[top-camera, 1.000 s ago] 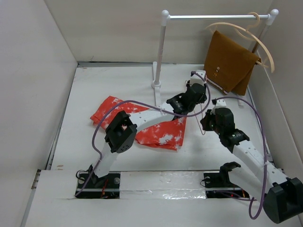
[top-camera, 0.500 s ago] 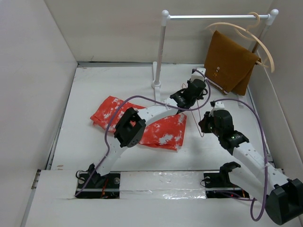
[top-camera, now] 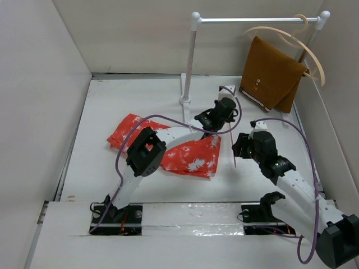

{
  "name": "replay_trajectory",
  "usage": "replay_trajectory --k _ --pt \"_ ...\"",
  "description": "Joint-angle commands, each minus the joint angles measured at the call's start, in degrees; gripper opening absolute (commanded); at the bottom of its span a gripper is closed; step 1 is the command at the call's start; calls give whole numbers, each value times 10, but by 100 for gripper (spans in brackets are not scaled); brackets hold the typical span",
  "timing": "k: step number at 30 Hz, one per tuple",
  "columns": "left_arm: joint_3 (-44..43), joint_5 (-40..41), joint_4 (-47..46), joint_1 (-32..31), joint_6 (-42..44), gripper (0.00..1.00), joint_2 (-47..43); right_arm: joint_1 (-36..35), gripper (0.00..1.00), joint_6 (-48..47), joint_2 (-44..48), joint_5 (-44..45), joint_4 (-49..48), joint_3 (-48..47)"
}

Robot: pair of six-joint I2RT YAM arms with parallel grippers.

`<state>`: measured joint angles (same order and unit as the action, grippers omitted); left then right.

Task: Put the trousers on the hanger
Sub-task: Pick up the hanger from the clothesline.

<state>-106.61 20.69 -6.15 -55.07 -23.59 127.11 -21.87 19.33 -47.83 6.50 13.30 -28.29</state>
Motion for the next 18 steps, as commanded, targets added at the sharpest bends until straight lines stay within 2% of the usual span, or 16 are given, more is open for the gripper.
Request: replay_trajectory --k 1,5,11,14,15,16,18 --pt "52 -27 -63 0 -35 0 -91 -7 57 2 34 -17 3 -15" --pt "140 -50 -113 0 -64 0 -133 -7 73 3 68 -54 16 -12" --pt "250 -63 -177 -12 -111 0 -191 -12 74 -9 131 -102 71 -40" --pt "311 -53 -214 -17 -143 0 -216 -12 73 1 160 -148 52 -30" --pt "324 -46 -221 -17 -153 0 -221 -12 68 10 163 -148 45 -25" --pt "337 -42 -235 -23 -165 0 -229 -12 48 15 163 -148 34 -7" --pt "388 -16 -260 -30 -195 0 -241 -12 15 24 151 -147 12 4"
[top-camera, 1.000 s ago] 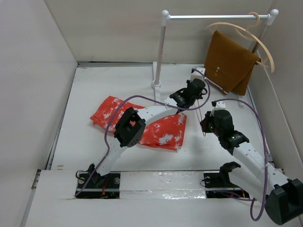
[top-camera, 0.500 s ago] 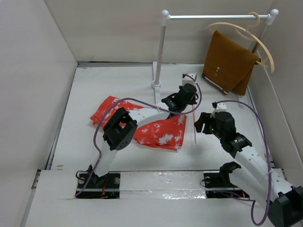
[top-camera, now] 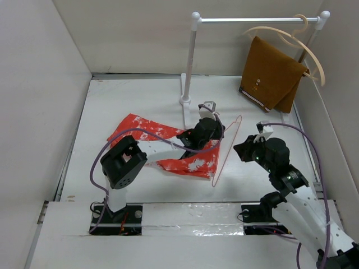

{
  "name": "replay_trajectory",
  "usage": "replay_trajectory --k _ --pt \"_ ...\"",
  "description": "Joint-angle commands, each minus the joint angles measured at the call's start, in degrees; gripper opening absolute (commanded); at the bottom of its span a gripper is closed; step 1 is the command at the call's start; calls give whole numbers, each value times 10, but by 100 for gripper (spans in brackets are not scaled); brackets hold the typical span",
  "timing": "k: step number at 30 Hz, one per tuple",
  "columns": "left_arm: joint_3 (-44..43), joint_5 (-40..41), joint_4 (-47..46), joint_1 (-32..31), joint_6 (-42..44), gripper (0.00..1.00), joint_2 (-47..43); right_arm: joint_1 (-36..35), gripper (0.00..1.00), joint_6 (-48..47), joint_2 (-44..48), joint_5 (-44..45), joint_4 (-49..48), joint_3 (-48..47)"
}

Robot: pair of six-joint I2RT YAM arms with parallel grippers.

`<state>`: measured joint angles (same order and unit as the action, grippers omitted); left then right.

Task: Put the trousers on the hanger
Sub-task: Pick up the hanger from the clothesline, then place the trousers on the hanger.

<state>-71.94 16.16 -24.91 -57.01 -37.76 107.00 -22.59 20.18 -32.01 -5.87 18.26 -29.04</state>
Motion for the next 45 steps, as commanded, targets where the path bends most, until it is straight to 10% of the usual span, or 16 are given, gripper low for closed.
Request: replay_trajectory --k 1,10,20,30,38,45 --pt "60 40 -95 -20 -64 0 -50 -5 4 17 -16 -27 -45 16" --pt "186 128 -161 -26 -137 0 -76 -24 0 53 -174 -53 -194 60" --pt "225 147 -176 -26 -141 0 -73 -74 55 93 -357 -22 -349 68" --pt "234 140 -182 -20 -128 0 -72 -112 58 136 -438 21 -408 84" --pt "256 154 -187 -10 -106 0 -90 -118 0 137 -399 23 -409 99" --pt "283 190 -171 8 -59 0 -129 -80 0 108 -259 46 -306 107"
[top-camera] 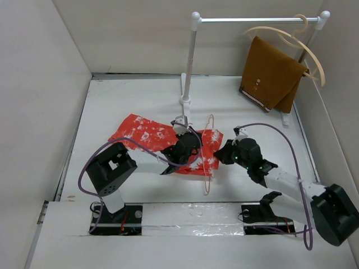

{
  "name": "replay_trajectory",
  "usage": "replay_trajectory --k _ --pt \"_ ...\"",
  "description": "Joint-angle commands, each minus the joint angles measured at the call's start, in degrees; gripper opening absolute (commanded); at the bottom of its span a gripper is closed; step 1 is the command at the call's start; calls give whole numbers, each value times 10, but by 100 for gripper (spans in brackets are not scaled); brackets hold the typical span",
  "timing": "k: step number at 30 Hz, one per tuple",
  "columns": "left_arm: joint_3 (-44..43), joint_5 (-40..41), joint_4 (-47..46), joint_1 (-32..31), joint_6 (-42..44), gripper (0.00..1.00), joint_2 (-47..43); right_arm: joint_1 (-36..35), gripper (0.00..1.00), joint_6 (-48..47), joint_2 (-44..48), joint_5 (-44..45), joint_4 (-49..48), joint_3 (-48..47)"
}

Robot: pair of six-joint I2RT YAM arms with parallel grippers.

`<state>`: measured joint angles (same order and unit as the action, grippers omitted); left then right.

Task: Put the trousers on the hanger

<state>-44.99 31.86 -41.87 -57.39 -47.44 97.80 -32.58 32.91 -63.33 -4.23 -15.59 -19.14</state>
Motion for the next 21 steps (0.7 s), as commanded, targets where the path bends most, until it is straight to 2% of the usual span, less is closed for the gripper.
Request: replay_trajectory --k 1,8,12,16,21 --pt "19 34 -2 12 43 0 -45 29 0 -30 70 28 46 8" --pt "60 48 9 28 48 0 -70 113 0 -77 161 5 144 -1" --pt "82 53 22 33 53 0 -100 190 0 -95 188 -15 154 3" --pt "106 61 27 33 64 0 -145 247 0 -115 191 -45 149 7" --pt "108 72 43 33 81 0 -175 278 0 -130 149 -69 149 -13"
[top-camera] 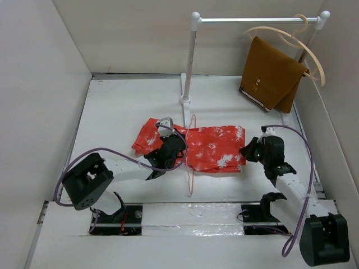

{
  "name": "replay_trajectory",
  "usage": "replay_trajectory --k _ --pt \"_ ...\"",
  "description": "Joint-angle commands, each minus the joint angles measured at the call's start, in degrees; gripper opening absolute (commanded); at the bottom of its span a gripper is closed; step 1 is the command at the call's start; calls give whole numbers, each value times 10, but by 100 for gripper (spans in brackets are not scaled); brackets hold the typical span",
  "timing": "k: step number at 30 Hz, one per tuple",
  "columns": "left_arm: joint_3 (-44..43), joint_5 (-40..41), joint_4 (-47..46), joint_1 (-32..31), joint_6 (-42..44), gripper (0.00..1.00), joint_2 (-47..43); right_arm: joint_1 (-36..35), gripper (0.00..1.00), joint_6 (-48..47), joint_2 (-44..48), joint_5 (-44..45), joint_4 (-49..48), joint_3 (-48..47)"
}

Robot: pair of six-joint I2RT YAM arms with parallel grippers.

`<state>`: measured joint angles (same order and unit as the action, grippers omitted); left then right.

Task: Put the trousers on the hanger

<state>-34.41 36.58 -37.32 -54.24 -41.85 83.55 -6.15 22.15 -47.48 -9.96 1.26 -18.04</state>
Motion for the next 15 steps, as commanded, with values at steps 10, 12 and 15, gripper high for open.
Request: replay_trajectory --k 10,12,15 --pt "-67 65 -23 -11 85 0 -6 44 0 -33 -34 -23 -36 -24" --pt "-72 60 -68 -11 106 0 5 44 0 -34 -44 -37 -30 -28" --pt "-101 53 -79 -11 114 0 34 44 0 -35 -41 -45 -21 -29"
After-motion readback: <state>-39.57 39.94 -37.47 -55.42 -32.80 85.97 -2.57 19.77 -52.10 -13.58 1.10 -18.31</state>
